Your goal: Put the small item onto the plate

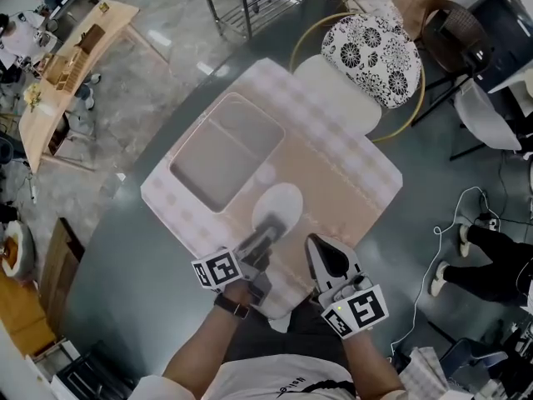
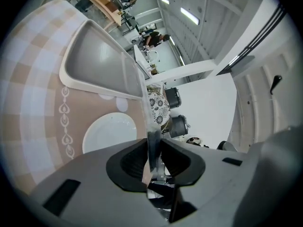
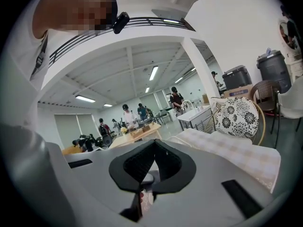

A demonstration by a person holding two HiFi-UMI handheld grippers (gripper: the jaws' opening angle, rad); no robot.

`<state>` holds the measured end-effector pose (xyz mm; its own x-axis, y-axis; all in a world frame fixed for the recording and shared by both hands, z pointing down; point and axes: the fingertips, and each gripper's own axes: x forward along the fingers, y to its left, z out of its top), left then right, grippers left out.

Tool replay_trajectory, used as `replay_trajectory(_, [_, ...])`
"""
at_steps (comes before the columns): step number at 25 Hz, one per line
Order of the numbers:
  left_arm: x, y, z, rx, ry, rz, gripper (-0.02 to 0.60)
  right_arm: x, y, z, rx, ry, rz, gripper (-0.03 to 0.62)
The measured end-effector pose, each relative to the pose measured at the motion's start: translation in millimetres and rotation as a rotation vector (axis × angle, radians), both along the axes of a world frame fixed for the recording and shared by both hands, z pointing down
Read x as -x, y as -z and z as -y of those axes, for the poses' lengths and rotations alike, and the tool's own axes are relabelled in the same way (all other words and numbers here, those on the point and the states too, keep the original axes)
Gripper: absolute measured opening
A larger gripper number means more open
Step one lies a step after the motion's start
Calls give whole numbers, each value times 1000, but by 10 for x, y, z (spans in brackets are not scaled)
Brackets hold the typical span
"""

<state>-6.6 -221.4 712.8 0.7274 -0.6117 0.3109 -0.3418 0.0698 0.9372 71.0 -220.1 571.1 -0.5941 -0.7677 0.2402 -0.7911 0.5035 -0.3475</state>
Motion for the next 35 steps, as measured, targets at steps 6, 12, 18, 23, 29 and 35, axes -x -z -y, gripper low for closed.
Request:
replay_trajectory(6, [-28, -304, 37, 75, -4, 46, 89, -49, -102, 46, 2, -9, 3, 14])
replay_trajectory(12, [-32, -539, 41, 162, 0, 91, 89, -98, -173, 54, 15, -27, 12, 14])
replay_trajectory(18, [-74, -683, 80, 218, 0, 104, 91, -178, -182, 85, 21, -47, 12, 14])
replay_trajectory(23, [-88, -754, 121, 237, 2, 107, 113, -197, -220, 99, 32, -45, 10, 14])
replay_trajectory(29, [8, -791, 47, 306, 9, 154, 201, -136, -172, 91, 39, -18, 17, 14])
replay_trajectory(35, [-32, -721, -2, 297, -94, 256, 250, -62, -31, 35, 41, 10, 26, 14])
